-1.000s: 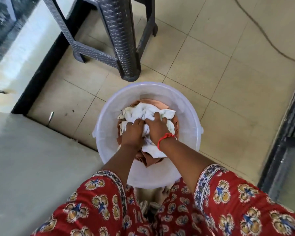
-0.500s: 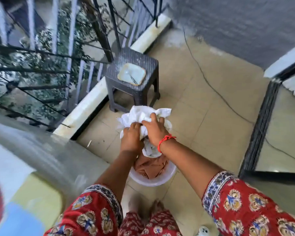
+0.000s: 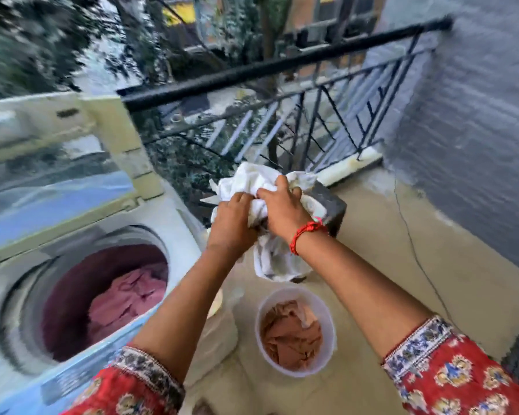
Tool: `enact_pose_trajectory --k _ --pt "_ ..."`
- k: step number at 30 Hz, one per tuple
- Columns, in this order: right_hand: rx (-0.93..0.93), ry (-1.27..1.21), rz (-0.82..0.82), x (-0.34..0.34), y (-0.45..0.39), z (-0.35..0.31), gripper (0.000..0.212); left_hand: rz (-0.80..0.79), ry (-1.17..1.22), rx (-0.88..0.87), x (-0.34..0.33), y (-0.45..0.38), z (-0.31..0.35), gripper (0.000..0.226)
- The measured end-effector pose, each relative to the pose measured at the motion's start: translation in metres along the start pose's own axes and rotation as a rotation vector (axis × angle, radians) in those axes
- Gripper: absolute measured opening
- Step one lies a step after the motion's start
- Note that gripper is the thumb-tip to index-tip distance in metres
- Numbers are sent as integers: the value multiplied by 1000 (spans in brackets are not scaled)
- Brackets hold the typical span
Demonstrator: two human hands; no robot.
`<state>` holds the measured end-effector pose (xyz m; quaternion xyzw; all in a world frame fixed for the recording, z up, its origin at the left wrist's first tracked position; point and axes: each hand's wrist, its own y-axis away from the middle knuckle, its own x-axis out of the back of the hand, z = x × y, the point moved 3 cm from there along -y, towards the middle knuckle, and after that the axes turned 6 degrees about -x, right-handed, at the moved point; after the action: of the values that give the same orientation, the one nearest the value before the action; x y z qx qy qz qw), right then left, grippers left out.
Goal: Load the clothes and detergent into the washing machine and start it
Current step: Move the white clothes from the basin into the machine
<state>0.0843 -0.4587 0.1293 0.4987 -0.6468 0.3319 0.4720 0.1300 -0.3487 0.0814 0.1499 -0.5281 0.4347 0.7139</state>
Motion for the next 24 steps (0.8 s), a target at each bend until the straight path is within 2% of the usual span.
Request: enact_pose_trajectory --k 4,10,16,20,24 --pt "141 -8 -43 -16 -5 -78 45 45 -53 132 51 35 -54 55" --pt "415 -39 -174 -79 1 -231 43 154 -86 413 121 128 -168 48" --pt "548 -67 -242 -132 11 -347 39 259 -107 569 175 194 -253 49" --pt "553 -29 -339 -179 8 -390 42 198 -105 639 167 226 -315 53" --pt "523 41 -436 -243 4 -400 42 82 -33 701 132 250 -356 53"
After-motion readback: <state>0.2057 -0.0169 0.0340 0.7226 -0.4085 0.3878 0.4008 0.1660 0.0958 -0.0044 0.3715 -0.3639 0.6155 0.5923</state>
